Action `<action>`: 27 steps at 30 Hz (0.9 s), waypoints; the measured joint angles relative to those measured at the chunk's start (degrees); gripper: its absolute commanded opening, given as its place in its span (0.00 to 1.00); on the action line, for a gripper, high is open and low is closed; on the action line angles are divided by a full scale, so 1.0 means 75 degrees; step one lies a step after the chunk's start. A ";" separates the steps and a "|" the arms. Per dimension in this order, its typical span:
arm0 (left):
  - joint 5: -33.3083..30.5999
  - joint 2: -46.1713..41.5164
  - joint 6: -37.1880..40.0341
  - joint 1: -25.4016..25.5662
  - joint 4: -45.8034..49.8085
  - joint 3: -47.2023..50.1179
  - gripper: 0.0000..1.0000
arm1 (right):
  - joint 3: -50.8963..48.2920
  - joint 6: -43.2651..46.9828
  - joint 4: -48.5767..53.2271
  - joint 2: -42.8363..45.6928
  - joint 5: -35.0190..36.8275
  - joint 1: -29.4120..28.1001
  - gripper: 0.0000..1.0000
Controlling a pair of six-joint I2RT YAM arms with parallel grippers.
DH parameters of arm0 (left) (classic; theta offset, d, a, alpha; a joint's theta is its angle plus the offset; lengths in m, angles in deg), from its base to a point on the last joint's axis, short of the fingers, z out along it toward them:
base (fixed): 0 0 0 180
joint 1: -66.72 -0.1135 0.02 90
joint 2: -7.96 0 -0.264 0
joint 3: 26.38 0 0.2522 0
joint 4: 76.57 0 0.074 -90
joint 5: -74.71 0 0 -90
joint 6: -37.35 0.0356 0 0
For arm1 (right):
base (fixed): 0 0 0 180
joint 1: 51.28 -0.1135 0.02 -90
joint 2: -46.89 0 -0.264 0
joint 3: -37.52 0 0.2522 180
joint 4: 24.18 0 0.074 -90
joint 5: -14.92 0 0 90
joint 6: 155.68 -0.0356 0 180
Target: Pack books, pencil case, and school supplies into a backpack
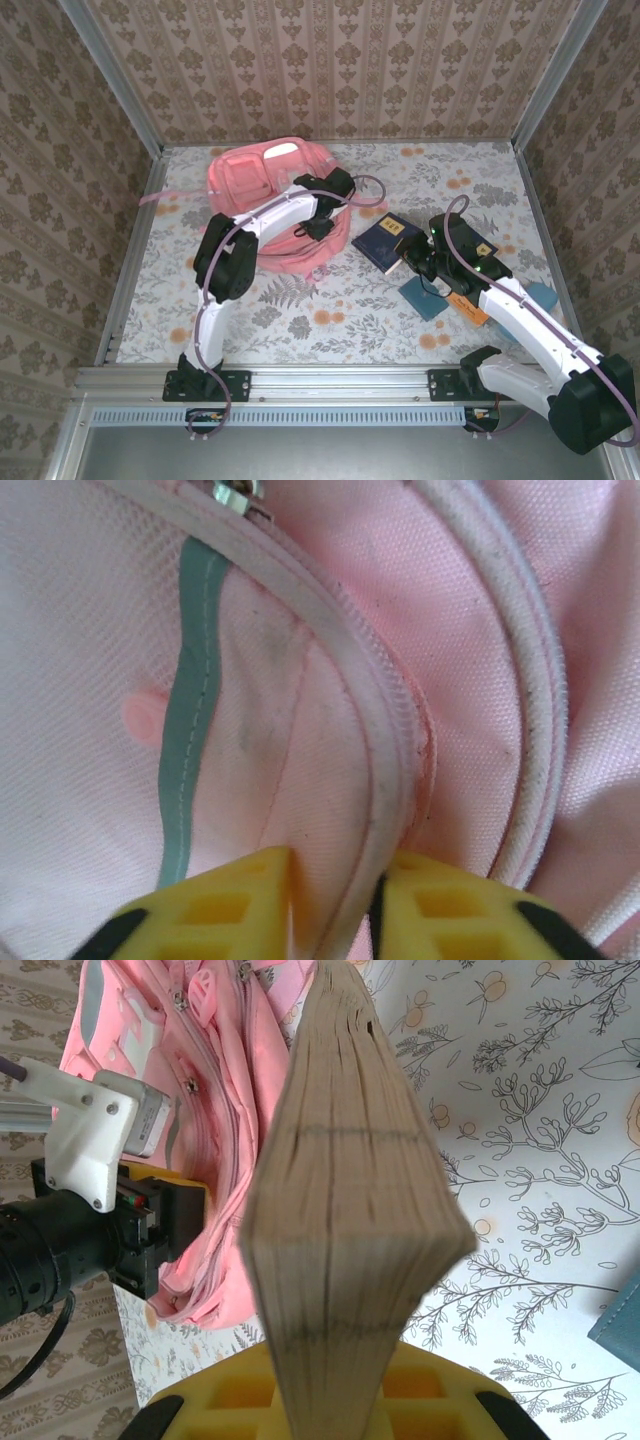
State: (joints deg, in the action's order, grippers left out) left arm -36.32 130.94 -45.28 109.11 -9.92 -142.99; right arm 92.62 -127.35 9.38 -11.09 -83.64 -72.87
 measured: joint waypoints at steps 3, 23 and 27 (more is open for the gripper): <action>-0.0341 -0.0385 0.0227 0.0114 -0.0294 0.0239 0.13 | 0.0000 0.0003 0.0111 0.0154 0.0029 0.0000 0.07; -0.2232 -0.2334 0.0679 0.0918 -0.1725 0.0411 0.00 | 0.0003 0.0283 -0.0294 0.1233 -0.0580 -0.0137 0.07; -0.2363 -0.2331 0.0673 0.0962 -0.1705 0.0154 0.00 | 0.0003 0.0239 -0.0717 0.0825 -0.0726 -0.0621 0.07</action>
State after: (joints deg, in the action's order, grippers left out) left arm -54.05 113.45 -40.23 116.32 -22.71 -141.83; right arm 92.64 -125.55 4.00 -4.90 -89.08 -77.52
